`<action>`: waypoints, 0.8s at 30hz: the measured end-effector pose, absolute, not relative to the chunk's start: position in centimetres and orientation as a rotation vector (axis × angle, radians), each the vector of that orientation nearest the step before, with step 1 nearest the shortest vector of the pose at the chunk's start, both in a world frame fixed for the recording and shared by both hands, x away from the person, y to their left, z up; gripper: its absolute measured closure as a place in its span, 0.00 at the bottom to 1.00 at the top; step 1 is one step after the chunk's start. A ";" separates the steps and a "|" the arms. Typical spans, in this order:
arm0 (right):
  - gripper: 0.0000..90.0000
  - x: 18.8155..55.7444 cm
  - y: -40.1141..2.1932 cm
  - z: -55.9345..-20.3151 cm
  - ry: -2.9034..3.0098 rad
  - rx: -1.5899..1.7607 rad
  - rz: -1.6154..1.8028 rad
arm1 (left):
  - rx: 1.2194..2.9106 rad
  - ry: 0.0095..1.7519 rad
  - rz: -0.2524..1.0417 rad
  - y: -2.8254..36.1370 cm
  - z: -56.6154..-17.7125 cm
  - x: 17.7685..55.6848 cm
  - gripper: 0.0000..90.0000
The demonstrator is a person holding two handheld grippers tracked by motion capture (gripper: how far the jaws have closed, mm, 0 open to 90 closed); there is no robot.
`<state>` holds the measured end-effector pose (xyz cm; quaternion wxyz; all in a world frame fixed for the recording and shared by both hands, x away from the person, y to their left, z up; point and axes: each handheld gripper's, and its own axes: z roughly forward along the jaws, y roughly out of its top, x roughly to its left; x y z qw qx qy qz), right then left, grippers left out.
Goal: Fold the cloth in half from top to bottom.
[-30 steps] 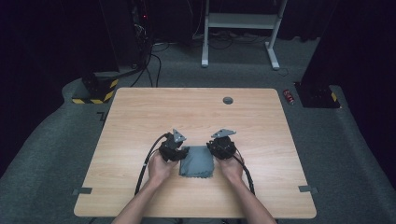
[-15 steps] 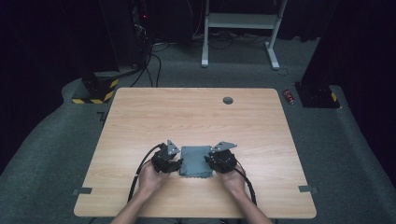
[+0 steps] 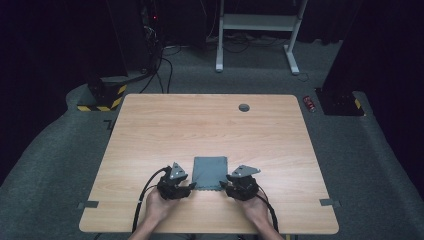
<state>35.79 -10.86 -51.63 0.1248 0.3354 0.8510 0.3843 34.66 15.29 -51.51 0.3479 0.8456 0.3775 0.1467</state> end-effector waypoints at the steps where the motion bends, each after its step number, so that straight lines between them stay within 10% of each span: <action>1: 0.66 35.6 -10.7 -51.7 2.494 0.961 1.104 | 2.194 0.976 0.382 15.2 -51.6 34.6 0.58; 24: 0.68 37.7 -11.4 -51.8 2.414 1.034 1.133 | 2.086 1.094 0.388 15.6 -51.5 37.0 0.54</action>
